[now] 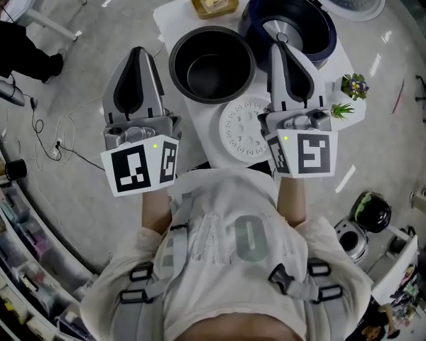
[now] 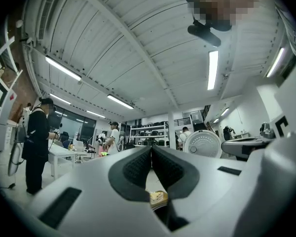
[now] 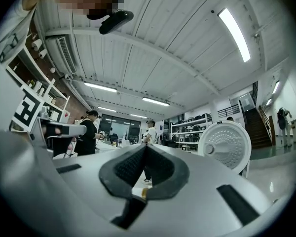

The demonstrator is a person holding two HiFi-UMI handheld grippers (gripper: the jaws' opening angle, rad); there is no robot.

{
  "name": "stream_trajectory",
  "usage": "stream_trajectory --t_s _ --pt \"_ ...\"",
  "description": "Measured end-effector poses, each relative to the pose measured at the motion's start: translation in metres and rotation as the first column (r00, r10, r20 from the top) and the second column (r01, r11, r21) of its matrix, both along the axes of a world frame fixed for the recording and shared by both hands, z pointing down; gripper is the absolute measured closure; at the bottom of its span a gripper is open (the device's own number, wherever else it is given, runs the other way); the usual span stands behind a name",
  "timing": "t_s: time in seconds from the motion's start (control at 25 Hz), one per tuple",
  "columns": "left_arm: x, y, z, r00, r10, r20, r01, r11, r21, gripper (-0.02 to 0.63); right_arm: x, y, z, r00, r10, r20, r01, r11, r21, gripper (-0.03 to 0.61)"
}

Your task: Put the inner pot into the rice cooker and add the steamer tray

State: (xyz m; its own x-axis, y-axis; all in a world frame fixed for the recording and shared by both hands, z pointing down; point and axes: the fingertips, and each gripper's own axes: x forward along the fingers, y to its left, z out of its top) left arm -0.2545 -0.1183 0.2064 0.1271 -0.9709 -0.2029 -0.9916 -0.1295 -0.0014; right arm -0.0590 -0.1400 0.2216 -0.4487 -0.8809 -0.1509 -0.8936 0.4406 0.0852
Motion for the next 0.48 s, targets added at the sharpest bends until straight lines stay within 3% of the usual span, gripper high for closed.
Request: stream_trajectory --t_s 0.32,0.44,0.48 --pt "-0.0023 -0.0012 0.0029 1.0 -0.016 0.02 0.016 1.0 -0.009 0.592 0.0001 -0.0016 0.0041 1.0 -0.001 0.012 0.001 1.0 -0.005 0.571" --pt "0.0025 0.0009 -0.0018 0.999 0.043 0.026 -0.043 0.999 0.013 0.567 -0.0001 -0.0003 0.0011 0.997 -0.03 0.065 0.031 0.999 -0.013 0.571" --pt "0.0048 0.0011 -0.0038 0.997 0.073 0.023 -0.073 0.997 0.022 0.485 -0.0017 -0.0002 0.0002 0.994 -0.057 0.091 0.059 0.998 -0.021 0.448"
